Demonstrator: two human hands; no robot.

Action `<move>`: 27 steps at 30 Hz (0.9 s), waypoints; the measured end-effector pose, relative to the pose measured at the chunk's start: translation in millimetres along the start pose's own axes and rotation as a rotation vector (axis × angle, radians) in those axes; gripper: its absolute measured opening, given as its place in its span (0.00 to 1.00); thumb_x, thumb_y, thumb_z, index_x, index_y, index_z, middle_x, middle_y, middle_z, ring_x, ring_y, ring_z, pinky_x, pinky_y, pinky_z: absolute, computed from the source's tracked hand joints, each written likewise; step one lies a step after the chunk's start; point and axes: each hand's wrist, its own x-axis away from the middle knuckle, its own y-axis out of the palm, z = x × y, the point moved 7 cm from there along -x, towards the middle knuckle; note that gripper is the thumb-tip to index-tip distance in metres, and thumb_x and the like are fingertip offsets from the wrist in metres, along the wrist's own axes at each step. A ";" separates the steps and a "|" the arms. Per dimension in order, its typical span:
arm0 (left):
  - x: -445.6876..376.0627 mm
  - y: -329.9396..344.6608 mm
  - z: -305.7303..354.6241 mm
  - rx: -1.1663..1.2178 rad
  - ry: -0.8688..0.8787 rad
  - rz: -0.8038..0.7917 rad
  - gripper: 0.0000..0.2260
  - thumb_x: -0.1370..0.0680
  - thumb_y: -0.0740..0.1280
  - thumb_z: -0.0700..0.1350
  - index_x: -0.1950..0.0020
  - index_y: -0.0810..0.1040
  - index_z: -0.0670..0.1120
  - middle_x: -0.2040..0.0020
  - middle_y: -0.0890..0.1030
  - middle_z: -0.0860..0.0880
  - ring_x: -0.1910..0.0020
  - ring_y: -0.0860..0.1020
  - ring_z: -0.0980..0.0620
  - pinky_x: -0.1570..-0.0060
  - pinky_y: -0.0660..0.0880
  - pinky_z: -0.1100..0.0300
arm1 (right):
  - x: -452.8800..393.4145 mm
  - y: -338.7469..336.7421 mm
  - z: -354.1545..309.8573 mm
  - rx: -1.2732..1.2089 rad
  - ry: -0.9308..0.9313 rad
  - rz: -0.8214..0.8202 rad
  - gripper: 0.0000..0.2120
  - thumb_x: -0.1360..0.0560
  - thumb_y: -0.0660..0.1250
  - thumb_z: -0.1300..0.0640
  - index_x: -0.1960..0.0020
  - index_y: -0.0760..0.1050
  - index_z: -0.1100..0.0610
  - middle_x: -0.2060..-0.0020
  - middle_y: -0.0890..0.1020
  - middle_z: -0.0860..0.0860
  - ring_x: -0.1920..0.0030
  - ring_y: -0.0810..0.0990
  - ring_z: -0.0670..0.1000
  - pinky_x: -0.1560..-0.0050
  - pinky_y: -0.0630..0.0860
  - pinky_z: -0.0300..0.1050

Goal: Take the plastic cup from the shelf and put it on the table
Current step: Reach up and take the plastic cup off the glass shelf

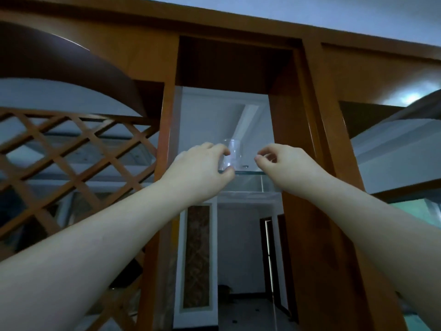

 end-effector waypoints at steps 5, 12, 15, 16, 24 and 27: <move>-26.0 9.5 -16.0 0.025 -0.116 -0.071 0.25 0.23 0.61 0.60 0.30 0.70 0.51 0.35 0.76 0.46 0.42 0.77 0.48 0.44 0.76 0.50 | -31.2 13.9 11.7 -0.113 -0.006 0.076 0.15 0.23 0.59 0.45 0.41 0.74 0.49 0.59 0.77 0.41 0.63 0.77 0.42 0.70 0.70 0.37; -50.0 32.4 -45.4 -0.018 -0.306 -0.170 0.31 0.26 0.60 0.67 0.36 0.74 0.43 0.50 0.79 0.47 0.52 0.79 0.47 0.47 0.77 0.49 | -61.6 41.9 25.6 -0.243 0.093 0.016 0.30 0.24 0.60 0.44 0.26 0.58 0.52 0.51 0.79 0.49 0.65 0.74 0.42 0.71 0.69 0.37; -54.5 44.3 -51.4 0.015 -0.363 -0.291 0.37 0.27 0.62 0.69 0.32 0.71 0.41 0.48 0.77 0.44 0.51 0.77 0.47 0.57 0.73 0.58 | -73.5 43.8 29.6 -0.244 0.142 0.012 0.33 0.24 0.58 0.39 0.24 0.55 0.52 0.43 0.78 0.54 0.66 0.77 0.44 0.74 0.67 0.36; -55.3 48.2 -52.7 0.007 -0.364 -0.334 0.38 0.27 0.62 0.70 0.31 0.70 0.40 0.42 0.78 0.41 0.46 0.77 0.45 0.56 0.71 0.58 | -76.7 44.6 29.9 -0.233 0.143 0.002 0.33 0.24 0.57 0.38 0.24 0.55 0.53 0.37 0.76 0.55 0.62 0.77 0.45 0.72 0.67 0.36; -63.0 57.6 -53.8 0.015 -0.411 -0.452 0.44 0.31 0.58 0.76 0.32 0.72 0.40 0.34 0.76 0.40 0.43 0.76 0.42 0.51 0.69 0.53 | -87.7 65.1 27.4 -0.345 0.295 -0.196 0.42 0.28 0.57 0.30 0.27 0.61 0.60 0.32 0.71 0.60 0.36 0.72 0.61 0.48 0.68 0.52; -68.6 59.6 -45.9 0.012 -0.408 -0.447 0.43 0.30 0.59 0.74 0.31 0.71 0.41 0.33 0.75 0.39 0.40 0.75 0.41 0.49 0.68 0.52 | -89.8 72.9 15.8 -0.395 0.297 -0.249 0.42 0.30 0.59 0.29 0.31 0.66 0.61 0.36 0.75 0.60 0.40 0.75 0.61 0.47 0.72 0.52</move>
